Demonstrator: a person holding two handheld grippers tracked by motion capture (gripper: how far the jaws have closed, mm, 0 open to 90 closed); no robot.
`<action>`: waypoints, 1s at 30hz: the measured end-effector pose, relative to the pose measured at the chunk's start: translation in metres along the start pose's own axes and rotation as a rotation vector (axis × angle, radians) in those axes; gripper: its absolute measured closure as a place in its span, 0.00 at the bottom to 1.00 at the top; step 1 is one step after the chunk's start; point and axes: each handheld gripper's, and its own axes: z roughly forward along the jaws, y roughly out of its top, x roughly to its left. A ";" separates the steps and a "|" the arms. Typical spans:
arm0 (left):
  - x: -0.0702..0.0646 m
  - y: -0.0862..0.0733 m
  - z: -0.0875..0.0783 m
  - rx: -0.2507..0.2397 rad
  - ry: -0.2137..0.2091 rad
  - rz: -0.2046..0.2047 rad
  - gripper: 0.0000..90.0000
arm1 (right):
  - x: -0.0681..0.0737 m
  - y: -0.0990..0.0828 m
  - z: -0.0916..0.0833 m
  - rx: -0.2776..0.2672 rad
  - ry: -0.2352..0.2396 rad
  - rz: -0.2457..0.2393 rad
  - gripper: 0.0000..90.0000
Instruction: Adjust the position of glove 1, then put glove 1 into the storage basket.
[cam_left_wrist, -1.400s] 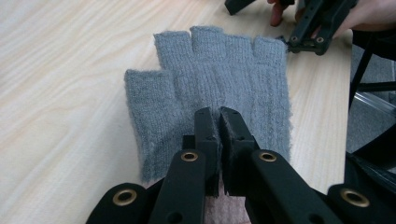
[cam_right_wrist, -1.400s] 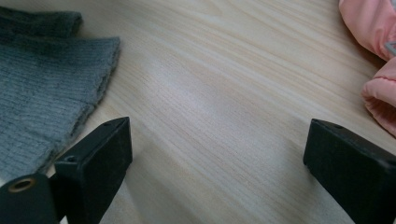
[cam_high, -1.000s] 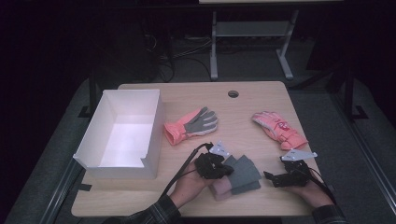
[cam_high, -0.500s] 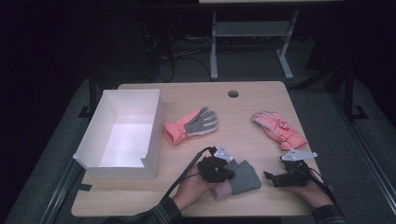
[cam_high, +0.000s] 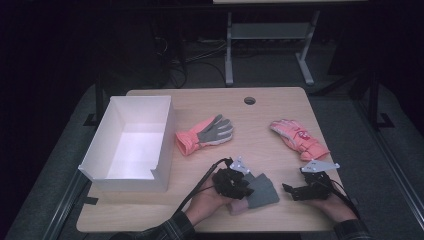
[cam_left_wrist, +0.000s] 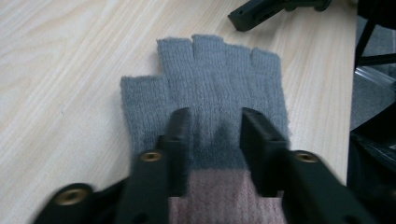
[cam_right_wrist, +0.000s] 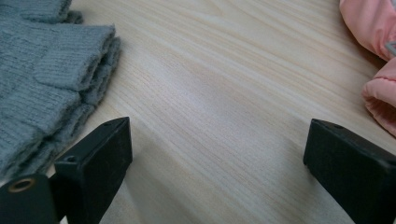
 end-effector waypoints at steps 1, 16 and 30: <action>0.000 0.000 0.000 0.000 0.000 0.000 0.61 | 0.000 0.000 0.000 0.000 0.000 0.000 0.08; 0.017 -0.005 0.010 0.041 0.020 -0.014 0.18 | 0.000 0.000 0.000 0.001 0.001 -0.002 0.08; 0.020 -0.012 0.016 0.030 -0.034 -0.020 0.26 | 0.000 0.000 0.000 0.001 0.001 -0.002 0.08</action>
